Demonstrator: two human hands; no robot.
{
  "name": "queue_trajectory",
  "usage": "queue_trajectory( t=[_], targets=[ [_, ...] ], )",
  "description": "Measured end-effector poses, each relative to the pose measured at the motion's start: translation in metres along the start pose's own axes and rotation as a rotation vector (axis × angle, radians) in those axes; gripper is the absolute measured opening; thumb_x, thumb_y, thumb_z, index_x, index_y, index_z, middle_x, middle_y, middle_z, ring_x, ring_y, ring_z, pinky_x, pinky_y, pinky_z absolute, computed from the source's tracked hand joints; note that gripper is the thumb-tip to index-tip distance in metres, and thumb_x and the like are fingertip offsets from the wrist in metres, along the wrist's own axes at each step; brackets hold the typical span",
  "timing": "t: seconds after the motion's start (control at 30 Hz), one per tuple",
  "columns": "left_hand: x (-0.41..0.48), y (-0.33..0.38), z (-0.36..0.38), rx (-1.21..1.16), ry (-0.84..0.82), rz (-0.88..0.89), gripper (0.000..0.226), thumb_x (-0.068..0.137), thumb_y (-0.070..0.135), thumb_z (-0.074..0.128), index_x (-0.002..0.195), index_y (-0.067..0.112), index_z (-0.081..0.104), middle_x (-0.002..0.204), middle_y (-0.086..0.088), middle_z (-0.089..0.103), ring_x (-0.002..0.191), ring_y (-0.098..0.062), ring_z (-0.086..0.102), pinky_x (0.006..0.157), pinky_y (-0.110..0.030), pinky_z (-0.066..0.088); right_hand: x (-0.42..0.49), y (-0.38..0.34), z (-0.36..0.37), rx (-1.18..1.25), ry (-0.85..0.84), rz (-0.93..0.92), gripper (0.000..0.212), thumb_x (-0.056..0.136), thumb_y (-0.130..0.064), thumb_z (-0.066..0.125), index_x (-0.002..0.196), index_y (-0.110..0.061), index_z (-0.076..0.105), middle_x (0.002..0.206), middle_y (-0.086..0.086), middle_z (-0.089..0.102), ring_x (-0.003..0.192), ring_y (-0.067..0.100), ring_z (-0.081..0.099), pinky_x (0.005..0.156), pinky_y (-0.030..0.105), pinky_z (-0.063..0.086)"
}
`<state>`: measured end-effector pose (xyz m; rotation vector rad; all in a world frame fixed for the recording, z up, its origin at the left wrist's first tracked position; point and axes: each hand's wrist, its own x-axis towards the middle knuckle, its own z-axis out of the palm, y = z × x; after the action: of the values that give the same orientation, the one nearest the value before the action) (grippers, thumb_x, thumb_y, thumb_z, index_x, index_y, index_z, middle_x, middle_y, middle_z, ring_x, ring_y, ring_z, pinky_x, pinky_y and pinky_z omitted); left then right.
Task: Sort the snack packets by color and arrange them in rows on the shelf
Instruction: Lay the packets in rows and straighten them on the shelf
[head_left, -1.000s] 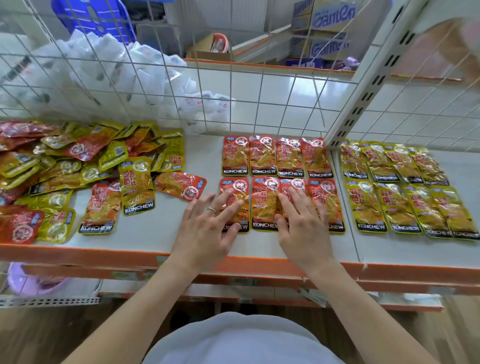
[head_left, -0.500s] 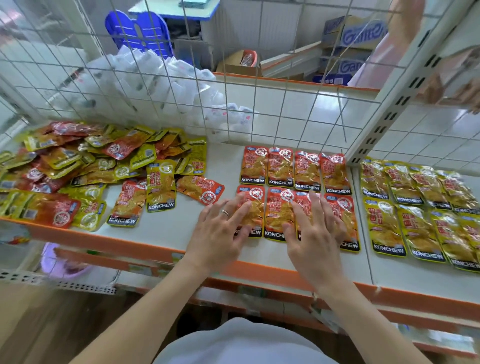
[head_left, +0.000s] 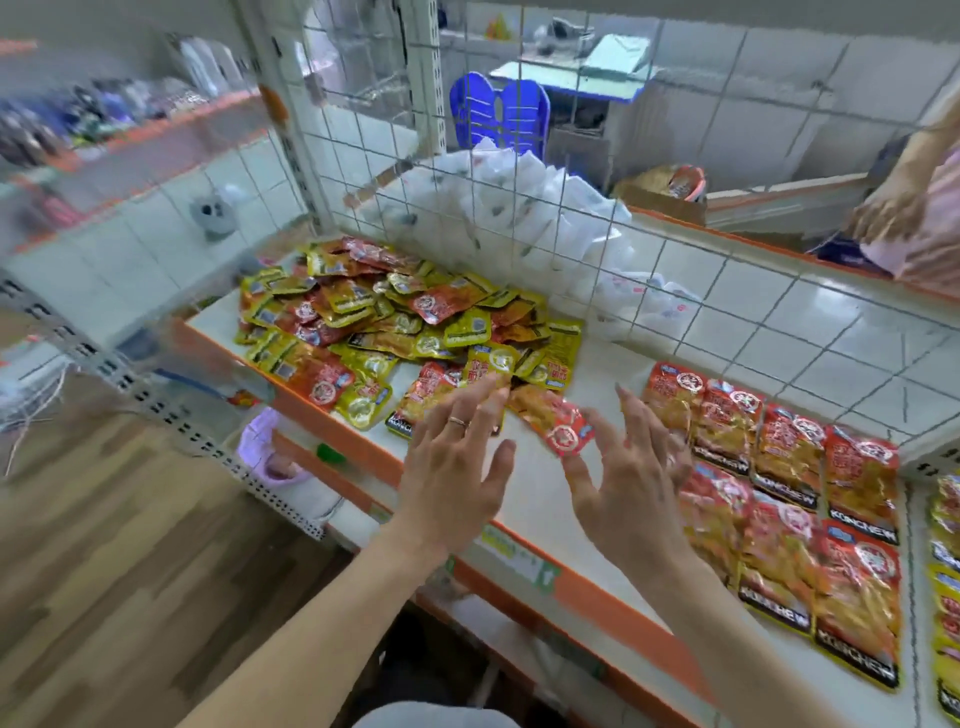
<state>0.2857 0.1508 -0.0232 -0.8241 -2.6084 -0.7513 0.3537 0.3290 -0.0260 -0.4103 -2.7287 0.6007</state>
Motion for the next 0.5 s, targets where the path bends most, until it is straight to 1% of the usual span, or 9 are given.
queue_trajectory(
  t=[0.1,0.17,0.2,0.27,0.3,0.33,0.4,0.47,0.5],
  targets=[
    [0.0,-0.031,-0.006,0.065,-0.046,-0.09,0.051,0.094,0.039,0.047,0.139,0.015,0.055,0.15,-0.001,0.049,0.136,-0.023,0.042,0.111,-0.041,0.032,0.019,-0.019,0.022,-0.049,-0.141,0.021,0.052,0.093,-0.041,0.059,0.144,-0.031,0.048,0.162,0.007,0.025,0.148,0.027,0.021,0.115,0.055,0.018],
    [0.003,-0.05,-0.007,0.097,-0.137,-0.155,0.053,0.093,0.045,0.044,0.138,0.018,0.055,0.151,-0.001,0.049,0.137,-0.026,0.044,0.111,-0.046,0.036,0.037,-0.025,0.036,-0.068,-0.252,0.094,0.058,0.095,-0.044,0.054,0.15,-0.032,0.039,0.164,0.008,0.019,0.15,0.027,0.016,0.118,0.052,0.014],
    [0.005,-0.056,-0.007,0.104,-0.181,-0.175,0.055,0.093,0.049,0.041,0.138,0.021,0.054,0.152,-0.001,0.047,0.138,-0.027,0.044,0.112,-0.048,0.036,0.044,-0.028,0.041,-0.067,-0.296,0.136,0.059,0.096,-0.045,0.052,0.152,-0.033,0.035,0.165,0.009,0.017,0.15,0.027,0.014,0.119,0.051,0.013],
    [0.014,-0.061,-0.006,0.124,-0.256,-0.194,0.06,0.092,0.055,0.035,0.142,0.027,0.051,0.155,-0.001,0.043,0.141,-0.027,0.039,0.115,-0.048,0.03,0.055,-0.033,0.05,-0.052,-0.332,0.189,0.059,0.097,-0.044,0.05,0.153,-0.034,0.031,0.164,0.009,0.017,0.15,0.029,0.013,0.118,0.051,0.015],
    [0.021,-0.06,-0.003,0.135,-0.275,-0.196,0.062,0.09,0.058,0.034,0.142,0.028,0.051,0.155,-0.002,0.043,0.141,-0.028,0.039,0.115,-0.048,0.029,0.06,-0.036,0.053,-0.046,-0.327,0.196,0.059,0.098,-0.042,0.051,0.153,-0.034,0.032,0.163,0.008,0.02,0.149,0.03,0.014,0.116,0.051,0.018],
    [0.03,-0.058,0.0,0.142,-0.283,-0.199,0.063,0.088,0.059,0.037,0.141,0.028,0.052,0.153,-0.005,0.045,0.14,-0.029,0.041,0.114,-0.05,0.032,0.064,-0.039,0.056,-0.041,-0.31,0.196,0.057,0.097,-0.039,0.053,0.151,-0.033,0.036,0.162,0.007,0.024,0.147,0.03,0.017,0.114,0.051,0.021],
    [0.047,-0.055,0.014,0.165,-0.286,-0.203,0.063,0.083,0.06,0.053,0.135,0.025,0.058,0.146,-0.01,0.053,0.132,-0.032,0.05,0.108,-0.051,0.04,0.072,-0.044,0.062,-0.037,-0.284,0.188,0.055,0.095,-0.033,0.059,0.147,-0.027,0.045,0.159,0.005,0.033,0.143,0.032,0.025,0.112,0.049,0.026],
    [0.061,-0.058,0.024,0.222,-0.321,-0.181,0.069,0.071,0.062,0.072,0.128,0.023,0.064,0.134,-0.012,0.062,0.12,-0.031,0.059,0.099,-0.049,0.049,0.08,-0.05,0.066,-0.011,-0.276,0.176,0.053,0.091,-0.025,0.065,0.143,-0.02,0.053,0.157,0.006,0.039,0.139,0.035,0.033,0.113,0.044,0.029],
    [0.066,-0.061,0.025,0.243,-0.342,-0.18,0.073,0.065,0.064,0.078,0.124,0.022,0.067,0.128,-0.011,0.066,0.114,-0.029,0.062,0.092,-0.046,0.052,0.084,-0.052,0.067,0.013,-0.272,0.174,0.053,0.089,-0.021,0.067,0.141,-0.017,0.056,0.155,0.007,0.043,0.137,0.036,0.036,0.113,0.041,0.03]
  ],
)
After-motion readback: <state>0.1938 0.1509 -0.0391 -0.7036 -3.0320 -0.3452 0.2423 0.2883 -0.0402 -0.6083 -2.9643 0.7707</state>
